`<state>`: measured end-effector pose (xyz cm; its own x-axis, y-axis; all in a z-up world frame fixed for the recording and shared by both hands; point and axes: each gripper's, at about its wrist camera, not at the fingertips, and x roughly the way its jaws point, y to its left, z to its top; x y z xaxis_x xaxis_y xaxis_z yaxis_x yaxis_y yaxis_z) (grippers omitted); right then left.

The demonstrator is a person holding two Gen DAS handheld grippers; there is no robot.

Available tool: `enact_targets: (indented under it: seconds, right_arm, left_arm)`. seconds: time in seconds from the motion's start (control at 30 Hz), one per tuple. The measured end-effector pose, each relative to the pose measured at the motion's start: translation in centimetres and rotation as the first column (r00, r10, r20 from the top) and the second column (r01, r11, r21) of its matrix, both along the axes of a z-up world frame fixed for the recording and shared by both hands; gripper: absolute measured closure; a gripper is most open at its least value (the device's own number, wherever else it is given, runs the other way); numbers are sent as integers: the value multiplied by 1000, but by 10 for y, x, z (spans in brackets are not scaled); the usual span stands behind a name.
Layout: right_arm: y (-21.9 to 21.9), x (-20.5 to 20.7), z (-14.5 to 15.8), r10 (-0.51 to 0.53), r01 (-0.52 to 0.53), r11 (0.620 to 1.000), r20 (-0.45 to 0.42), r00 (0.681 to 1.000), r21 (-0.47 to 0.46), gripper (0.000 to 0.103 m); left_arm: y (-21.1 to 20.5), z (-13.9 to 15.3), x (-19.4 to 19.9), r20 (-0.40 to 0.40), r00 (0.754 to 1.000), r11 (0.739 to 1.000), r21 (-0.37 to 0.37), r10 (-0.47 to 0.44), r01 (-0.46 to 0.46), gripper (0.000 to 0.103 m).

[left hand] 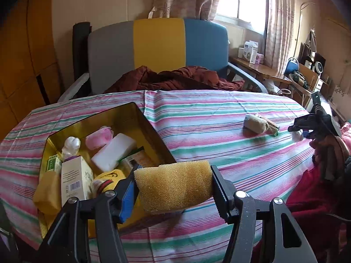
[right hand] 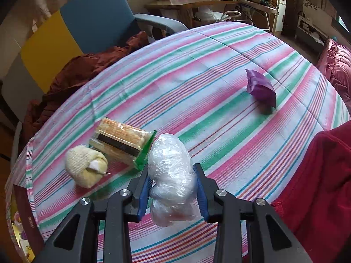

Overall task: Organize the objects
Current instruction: 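Grasp the white plastic bundle with the right gripper while the left holds the sponge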

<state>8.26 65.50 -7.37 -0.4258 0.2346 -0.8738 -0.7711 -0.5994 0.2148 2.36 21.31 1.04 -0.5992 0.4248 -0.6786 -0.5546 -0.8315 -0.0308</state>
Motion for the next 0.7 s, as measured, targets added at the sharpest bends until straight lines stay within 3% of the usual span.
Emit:
enact_targets:
  seconds: [0.33, 0.7]
  right_arm:
    - [-25, -22, 19, 106, -102, 993, -73, 992, 63, 67]
    - [-28, -24, 23, 137, -129, 988, -88, 987, 88, 67]
  left_arm:
    - [-12, -4, -6, 7, 999, 999, -12, 40, -40, 42]
    - [-34, -10, -12, 29, 996, 997, -1, 80, -80, 42]
